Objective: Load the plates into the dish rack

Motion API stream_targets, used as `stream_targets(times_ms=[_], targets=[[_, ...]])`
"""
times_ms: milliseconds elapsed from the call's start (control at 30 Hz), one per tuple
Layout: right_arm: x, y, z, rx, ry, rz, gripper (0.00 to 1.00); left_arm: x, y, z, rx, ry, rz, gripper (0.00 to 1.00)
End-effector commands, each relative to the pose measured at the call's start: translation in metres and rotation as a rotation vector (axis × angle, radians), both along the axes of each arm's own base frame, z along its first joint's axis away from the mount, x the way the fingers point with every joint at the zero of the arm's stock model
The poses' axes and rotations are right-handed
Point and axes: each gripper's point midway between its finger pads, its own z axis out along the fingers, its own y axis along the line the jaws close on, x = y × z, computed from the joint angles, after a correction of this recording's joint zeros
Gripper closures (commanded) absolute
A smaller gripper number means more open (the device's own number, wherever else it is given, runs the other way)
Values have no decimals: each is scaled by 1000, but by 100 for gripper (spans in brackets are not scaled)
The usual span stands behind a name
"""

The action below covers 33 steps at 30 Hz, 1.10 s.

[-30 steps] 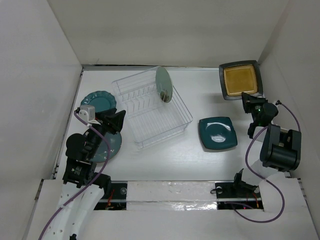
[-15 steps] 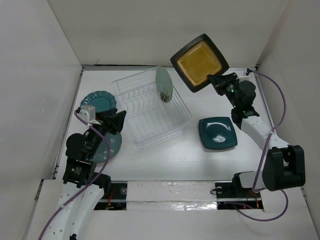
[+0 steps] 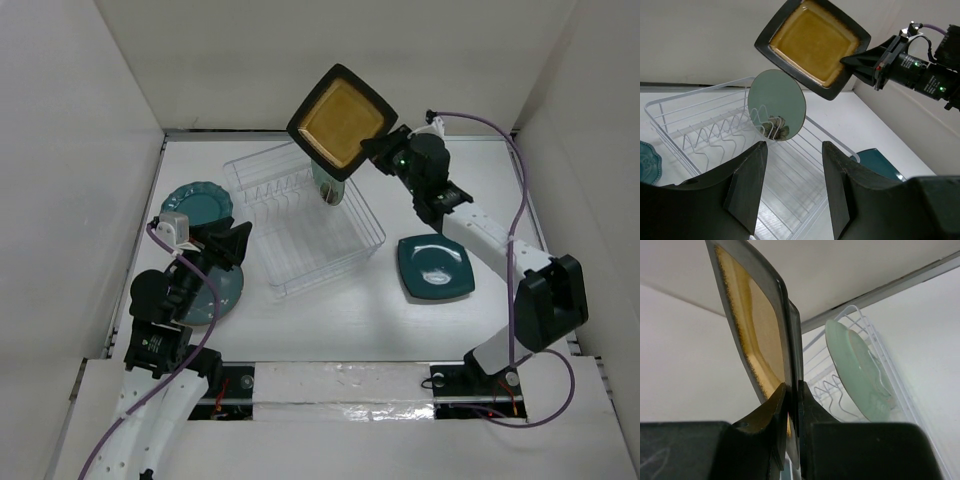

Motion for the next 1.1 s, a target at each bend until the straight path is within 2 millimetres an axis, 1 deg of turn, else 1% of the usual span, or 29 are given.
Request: stream_targets(times_ms=[0,33,67,100,133,167,200,233,267,300,333,367,467,500,533,567,600,633,667,700,733,767,833,867,967,1000,1067], targets=[[5,-9,96,41,-231,-138,100,-5,-2,19,-21,-64,-16,55],[6,-8,107,10,-255,-155,100,-6,-2,20,-22,-65,-16,55],[7,3,99,-22,-238,-152,100,-6,-1,21,-23,-70,-14,55],[8,6,100,-45,-239,-166,100,-6,-1,21,-24,-70,-13,55],[11,2,99,-100,-241,-217,100,-6,-1,22,-24,-70,-13,55],[13,5,102,-122,-247,-236,100,-5,-1,21,-21,-66,-11,55],[11,12,101,-142,-248,-240,100,-5,-1,20,-22,-62,-11,55],[13,9,100,-181,-249,-276,100,-5,-1,20,-22,-62,-13,55],[12,11,105,-192,-259,-289,100,-5,-2,20,-22,-64,-14,55],[11,21,100,-216,-254,-283,100,-5,-1,20,-22,-65,-14,55],[11,20,104,-252,-263,-314,100,-6,-1,21,-24,-68,-11,55],[12,22,98,-283,-257,-322,100,-5,-1,21,-23,-67,-11,55],[13,35,97,-343,-265,-342,100,-3,-2,18,-18,-54,-13,55],[13,38,104,-348,-276,-347,100,-4,-2,18,-17,-56,-17,55],[14,47,96,-374,-266,-351,100,-4,-2,19,-19,-58,-17,55],[18,46,93,-419,-266,-366,100,-5,-2,20,-21,-64,-17,55],[16,54,90,-443,-264,-360,100,-5,-2,20,-23,-63,-16,55],[23,54,87,-476,-260,-384,100,-4,-2,19,-21,-59,-16,55],[23,60,79,-490,-250,-376,100,-3,-3,18,-20,-53,-16,55],[24,60,84,-496,-258,-385,100,-3,-3,16,-18,-49,-19,55],[23,65,85,-508,-261,-388,100,-3,-3,16,-17,-47,-21,55],[24,71,77,-528,-255,-386,100,-4,-3,18,-19,-54,-21,55],[27,68,76,-560,-252,-412,100,-4,-2,18,-20,-56,-18,55],[27,74,70,-578,-249,-408,100,-3,-2,17,-20,-53,-16,55],[30,72,67,-606,-245,-432,100,-3,-4,15,-16,-46,-24,55],[29,79,64,-609,-247,-424,100,-3,-4,16,-15,-49,-25,55],[31,78,58,-641,-240,-434,100,-4,-3,17,-19,-53,-22,55]])
